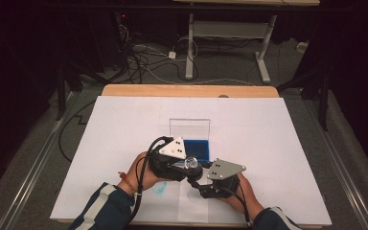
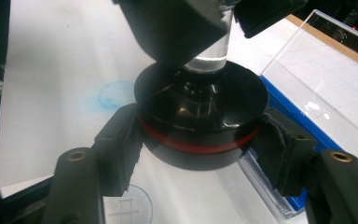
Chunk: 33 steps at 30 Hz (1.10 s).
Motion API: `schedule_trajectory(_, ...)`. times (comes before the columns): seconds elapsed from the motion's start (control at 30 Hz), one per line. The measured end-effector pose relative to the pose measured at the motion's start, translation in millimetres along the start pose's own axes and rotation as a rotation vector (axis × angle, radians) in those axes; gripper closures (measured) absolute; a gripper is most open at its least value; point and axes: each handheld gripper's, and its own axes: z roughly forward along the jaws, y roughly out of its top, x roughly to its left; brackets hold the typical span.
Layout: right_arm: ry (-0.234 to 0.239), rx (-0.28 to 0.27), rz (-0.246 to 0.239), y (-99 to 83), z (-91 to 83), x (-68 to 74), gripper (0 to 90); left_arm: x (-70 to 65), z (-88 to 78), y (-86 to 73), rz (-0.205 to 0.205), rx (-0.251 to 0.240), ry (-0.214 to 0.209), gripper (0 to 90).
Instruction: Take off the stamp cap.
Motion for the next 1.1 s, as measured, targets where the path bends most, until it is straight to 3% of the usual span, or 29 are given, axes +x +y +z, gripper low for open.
schedule_trajectory(0.6, 0.003, -0.004, -0.022, 1.7, -6.7, -0.1, 38.8, -0.7, -3.5, -0.6, -0.006, -0.033, -0.015, 54.1)
schedule_trajectory(1.1, -0.026, 0.005, -0.012, 2.1, -9.0, 2.0, 39.0, -5.6, -2.2, 0.4, 0.013, -0.043, 0.029, 54.2)
